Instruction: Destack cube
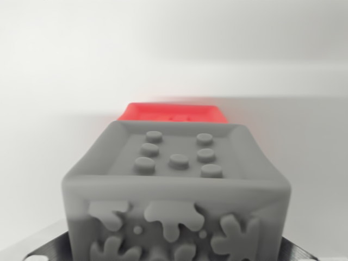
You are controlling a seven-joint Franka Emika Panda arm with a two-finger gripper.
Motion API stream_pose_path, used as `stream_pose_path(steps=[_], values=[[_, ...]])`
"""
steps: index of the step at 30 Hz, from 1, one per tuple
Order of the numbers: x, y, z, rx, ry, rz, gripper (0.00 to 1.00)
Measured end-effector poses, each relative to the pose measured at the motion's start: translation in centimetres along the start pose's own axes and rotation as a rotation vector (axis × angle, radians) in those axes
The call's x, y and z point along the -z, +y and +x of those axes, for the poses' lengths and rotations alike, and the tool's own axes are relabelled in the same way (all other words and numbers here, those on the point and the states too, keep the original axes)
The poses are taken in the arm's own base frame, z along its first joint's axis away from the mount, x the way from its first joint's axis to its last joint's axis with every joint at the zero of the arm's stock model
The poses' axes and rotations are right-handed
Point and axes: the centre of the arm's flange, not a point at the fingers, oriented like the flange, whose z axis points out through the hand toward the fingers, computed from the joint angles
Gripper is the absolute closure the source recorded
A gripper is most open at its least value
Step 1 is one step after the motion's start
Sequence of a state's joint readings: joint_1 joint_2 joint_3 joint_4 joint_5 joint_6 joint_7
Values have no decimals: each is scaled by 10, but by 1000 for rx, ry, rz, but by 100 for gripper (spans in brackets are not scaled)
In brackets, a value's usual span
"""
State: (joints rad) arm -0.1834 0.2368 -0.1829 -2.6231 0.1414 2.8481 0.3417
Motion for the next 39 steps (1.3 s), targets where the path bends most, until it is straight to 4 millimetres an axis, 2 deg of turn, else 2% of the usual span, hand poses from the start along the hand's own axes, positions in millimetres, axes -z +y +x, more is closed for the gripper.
stream_pose_path(steps=[22,39], values=[[5,0,1,0,1,1,100],[42,0,1,1,5,5,100]])
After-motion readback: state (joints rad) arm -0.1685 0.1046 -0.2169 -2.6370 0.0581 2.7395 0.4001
